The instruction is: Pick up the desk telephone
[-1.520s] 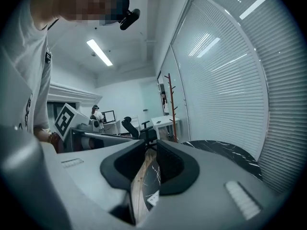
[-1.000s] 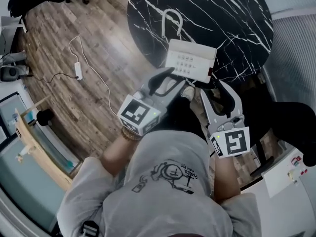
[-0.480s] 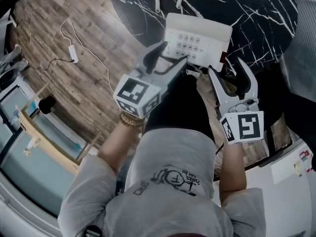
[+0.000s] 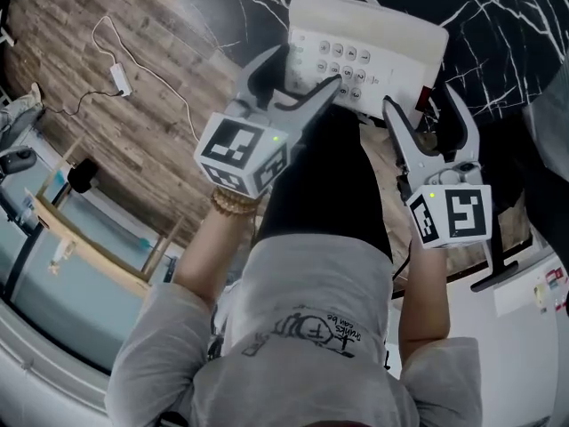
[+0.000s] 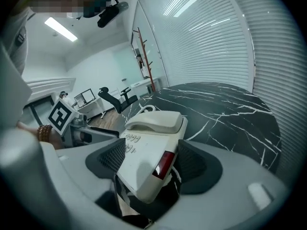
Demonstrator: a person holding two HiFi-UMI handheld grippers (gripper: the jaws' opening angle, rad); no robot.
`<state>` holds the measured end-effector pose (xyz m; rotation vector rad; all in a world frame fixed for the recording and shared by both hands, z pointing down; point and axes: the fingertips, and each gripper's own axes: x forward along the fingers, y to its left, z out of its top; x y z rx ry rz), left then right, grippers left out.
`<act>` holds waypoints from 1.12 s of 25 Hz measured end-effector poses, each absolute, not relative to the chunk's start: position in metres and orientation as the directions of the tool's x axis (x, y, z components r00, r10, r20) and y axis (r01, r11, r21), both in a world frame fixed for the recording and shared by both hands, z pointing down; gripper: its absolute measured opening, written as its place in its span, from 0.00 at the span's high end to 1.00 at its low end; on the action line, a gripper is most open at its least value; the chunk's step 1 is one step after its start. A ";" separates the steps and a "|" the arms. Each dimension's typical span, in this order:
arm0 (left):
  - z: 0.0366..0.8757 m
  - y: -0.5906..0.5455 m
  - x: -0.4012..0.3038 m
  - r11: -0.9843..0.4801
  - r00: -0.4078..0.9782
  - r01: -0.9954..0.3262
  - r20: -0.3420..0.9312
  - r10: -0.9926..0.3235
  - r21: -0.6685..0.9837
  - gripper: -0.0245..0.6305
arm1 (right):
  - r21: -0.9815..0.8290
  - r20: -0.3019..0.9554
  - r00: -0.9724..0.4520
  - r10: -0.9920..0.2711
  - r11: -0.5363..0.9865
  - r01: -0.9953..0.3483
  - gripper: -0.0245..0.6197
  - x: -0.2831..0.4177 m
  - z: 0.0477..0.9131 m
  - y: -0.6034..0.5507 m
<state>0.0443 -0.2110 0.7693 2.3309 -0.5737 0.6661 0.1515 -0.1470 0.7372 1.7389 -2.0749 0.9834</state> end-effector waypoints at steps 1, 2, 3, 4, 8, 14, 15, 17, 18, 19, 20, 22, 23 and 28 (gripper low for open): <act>0.772 -0.213 0.044 -0.699 0.775 -0.554 0.587 -0.235 0.452 0.43 | -0.331 0.593 -0.248 -0.766 0.049 -0.942 0.41 0.151 0.742 -0.147; 0.773 -0.214 0.043 -0.699 0.775 -0.558 0.583 -0.245 0.448 0.44 | -0.333 0.596 -0.247 -0.764 0.044 -0.942 0.41 0.152 0.747 -0.147; 0.774 -0.215 0.043 -0.698 0.776 -0.560 0.578 -0.253 0.447 0.45 | -0.336 0.600 -0.246 -0.762 0.039 -0.941 0.41 0.152 0.752 -0.147; 0.775 -0.215 0.043 -0.697 0.778 -0.560 0.573 -0.257 0.448 0.45 | -0.340 0.604 -0.245 -0.758 0.033 -0.940 0.41 0.152 0.758 -0.147; 0.777 -0.214 0.042 -0.702 0.779 -0.559 0.570 -0.261 0.441 0.45 | -0.364 0.609 -0.250 -0.753 0.014 -0.931 0.41 0.151 0.774 -0.144; 0.790 -0.216 0.040 -0.690 0.769 -0.568 0.588 -0.251 0.449 0.39 | -0.395 0.591 -0.261 -0.763 0.008 -0.919 0.41 0.150 0.779 -0.147; 0.793 -0.215 0.041 -0.690 0.771 -0.563 0.589 -0.242 0.455 0.39 | -0.399 0.588 -0.263 -0.765 0.008 -0.917 0.42 0.149 0.779 -0.147; 0.797 -0.214 0.044 -0.692 0.775 -0.556 0.588 -0.232 0.460 0.39 | -0.409 0.581 -0.268 -0.768 0.009 -0.913 0.43 0.148 0.780 -0.147; 0.798 -0.214 0.045 -0.693 0.775 -0.556 0.588 -0.232 0.459 0.39 | -0.415 0.577 -0.272 -0.770 0.010 -0.910 0.43 0.148 0.781 -0.147; 0.799 -0.214 0.046 -0.693 0.775 -0.556 0.588 -0.233 0.459 0.39 | -0.423 0.572 -0.277 -0.772 0.012 -0.906 0.43 0.147 0.782 -0.147; 0.799 -0.214 0.046 -0.691 0.775 -0.557 0.588 -0.233 0.460 0.39 | -0.431 0.567 -0.283 -0.774 0.014 -0.902 0.43 0.147 0.782 -0.147; 0.799 -0.215 0.047 -0.689 0.774 -0.560 0.588 -0.235 0.461 0.40 | -0.446 0.556 -0.291 -0.778 0.016 -0.895 0.43 0.147 0.783 -0.148; 0.799 -0.215 0.047 -0.686 0.773 -0.562 0.588 -0.238 0.461 0.40 | -0.449 0.554 -0.292 -0.779 0.015 -0.893 0.44 0.147 0.783 -0.148; 0.799 -0.214 0.046 -0.678 0.760 -0.577 0.603 -0.242 0.455 0.41 | -0.444 0.577 -0.288 -0.764 0.002 -0.896 0.45 0.146 0.783 -0.148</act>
